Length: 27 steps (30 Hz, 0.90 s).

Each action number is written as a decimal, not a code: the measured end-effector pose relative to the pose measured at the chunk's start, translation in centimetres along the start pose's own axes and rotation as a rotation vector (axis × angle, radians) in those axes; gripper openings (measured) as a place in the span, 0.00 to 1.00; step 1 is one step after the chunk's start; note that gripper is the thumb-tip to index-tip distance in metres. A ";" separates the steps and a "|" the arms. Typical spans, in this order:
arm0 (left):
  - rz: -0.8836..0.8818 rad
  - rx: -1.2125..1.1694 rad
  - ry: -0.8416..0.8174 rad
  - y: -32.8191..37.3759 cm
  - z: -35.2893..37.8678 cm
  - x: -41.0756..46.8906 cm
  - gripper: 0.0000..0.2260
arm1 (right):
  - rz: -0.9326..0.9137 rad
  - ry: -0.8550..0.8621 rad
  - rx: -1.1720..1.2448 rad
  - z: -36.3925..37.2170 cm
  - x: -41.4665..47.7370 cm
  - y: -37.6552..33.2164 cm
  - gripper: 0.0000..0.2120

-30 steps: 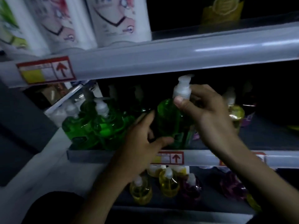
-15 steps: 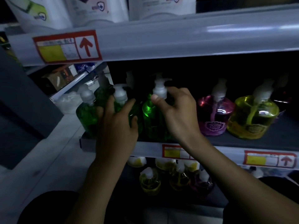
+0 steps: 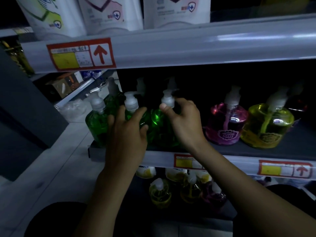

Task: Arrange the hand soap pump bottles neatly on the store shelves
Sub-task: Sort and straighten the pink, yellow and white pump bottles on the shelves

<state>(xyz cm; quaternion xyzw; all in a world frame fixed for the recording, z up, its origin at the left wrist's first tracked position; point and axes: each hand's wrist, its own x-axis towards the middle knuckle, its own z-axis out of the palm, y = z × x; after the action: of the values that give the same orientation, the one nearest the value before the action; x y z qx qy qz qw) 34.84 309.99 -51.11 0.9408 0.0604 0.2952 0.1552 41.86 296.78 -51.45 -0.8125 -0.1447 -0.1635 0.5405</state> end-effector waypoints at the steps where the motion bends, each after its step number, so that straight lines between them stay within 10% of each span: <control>1: -0.004 -0.006 0.010 0.1 0.1 -0.1 0.21 | 0.004 -0.011 0.043 -0.3 0.0 0.0 0.21; 6: -0.020 -0.142 0.187 2.3 0.1 -0.5 0.14 | 0.181 0.188 0.290 -2.4 1.2 -0.6 0.14; 20: 0.162 -0.191 -0.069 4.5 2.7 -1.6 0.22 | 0.459 -0.349 0.175 -3.8 3.1 1.8 0.25; 27: 0.127 -0.191 -0.018 4.8 3.1 -1.7 0.23 | -0.221 0.167 -0.465 -9.2 -2.3 -1.4 0.15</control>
<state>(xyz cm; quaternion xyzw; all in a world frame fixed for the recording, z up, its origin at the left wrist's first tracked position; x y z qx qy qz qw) 35.31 304.25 -52.89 0.9263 -0.0291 0.3003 0.2257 38.23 288.66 -47.94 -0.8778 -0.1461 -0.3168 0.3282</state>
